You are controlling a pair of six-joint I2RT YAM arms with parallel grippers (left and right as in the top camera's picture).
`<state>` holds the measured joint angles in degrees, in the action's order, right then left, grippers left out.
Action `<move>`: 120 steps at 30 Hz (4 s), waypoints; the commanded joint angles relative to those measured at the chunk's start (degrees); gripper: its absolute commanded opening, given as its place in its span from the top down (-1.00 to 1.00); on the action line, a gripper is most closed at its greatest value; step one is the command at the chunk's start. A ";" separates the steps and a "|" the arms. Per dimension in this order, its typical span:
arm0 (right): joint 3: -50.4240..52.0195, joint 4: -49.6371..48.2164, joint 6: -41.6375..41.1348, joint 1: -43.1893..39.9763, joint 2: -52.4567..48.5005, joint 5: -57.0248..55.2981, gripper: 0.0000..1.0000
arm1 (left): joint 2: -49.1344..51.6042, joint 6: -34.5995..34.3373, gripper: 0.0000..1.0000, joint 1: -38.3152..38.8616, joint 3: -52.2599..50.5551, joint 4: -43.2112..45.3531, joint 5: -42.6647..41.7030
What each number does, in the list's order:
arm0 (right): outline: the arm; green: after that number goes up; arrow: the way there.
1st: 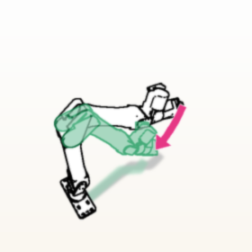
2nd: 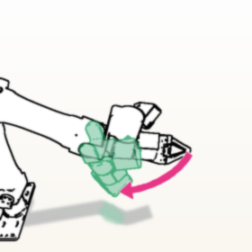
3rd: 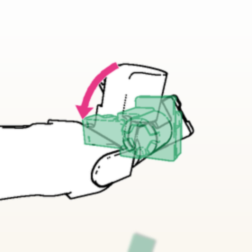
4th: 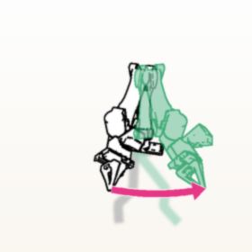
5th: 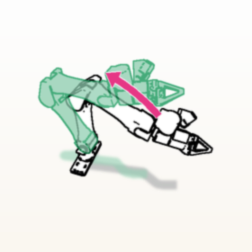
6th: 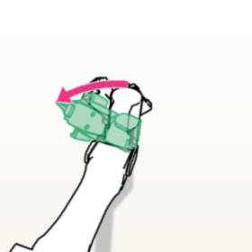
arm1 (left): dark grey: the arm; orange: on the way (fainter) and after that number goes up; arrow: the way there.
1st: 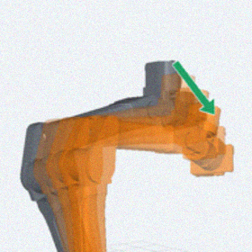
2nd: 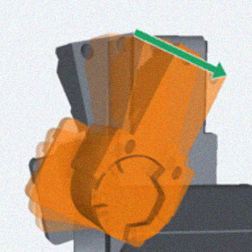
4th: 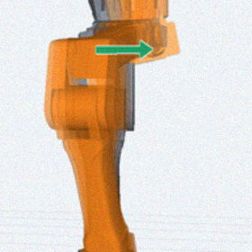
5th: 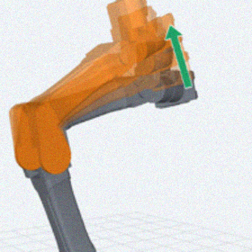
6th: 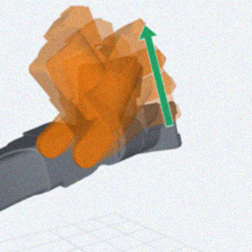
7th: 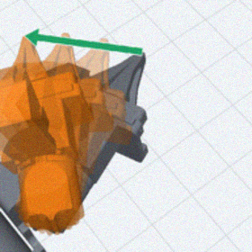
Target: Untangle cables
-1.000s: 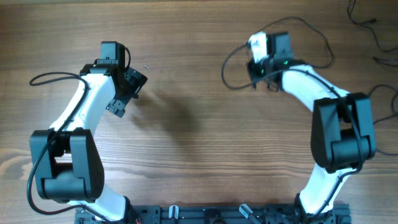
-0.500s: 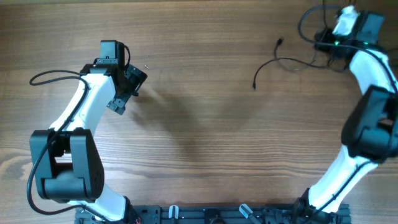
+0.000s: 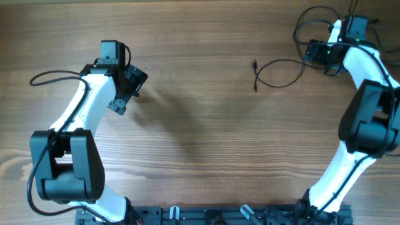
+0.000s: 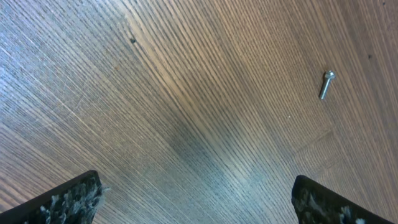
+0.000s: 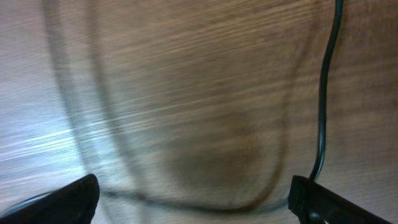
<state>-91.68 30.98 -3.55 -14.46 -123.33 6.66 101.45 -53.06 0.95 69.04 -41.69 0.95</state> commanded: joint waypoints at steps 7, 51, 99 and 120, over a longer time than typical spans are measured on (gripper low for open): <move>6.54 0.07 -38.23 10.01 3.72 -14.10 -0.99 | -0.20 -0.11 -1.00 -0.07 -0.13 0.35 -0.26; -4.98 -30.25 14.38 -1.16 34.60 -3.41 0.91 | -0.20 -0.09 -1.00 -0.07 -0.13 1.20 -1.14; -12.81 -4.37 23.98 -0.70 -5.29 4.50 0.53 | -0.20 -0.09 -1.00 -0.07 -0.13 1.20 -1.11; 4.79 1.40 19.78 1.86 -3.85 -1.92 0.78 | -0.20 -0.09 -1.00 -0.07 -0.13 1.20 -1.14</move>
<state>-88.82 32.49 16.01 -12.80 -125.60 5.23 101.45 -53.04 0.95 69.04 -40.49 -0.14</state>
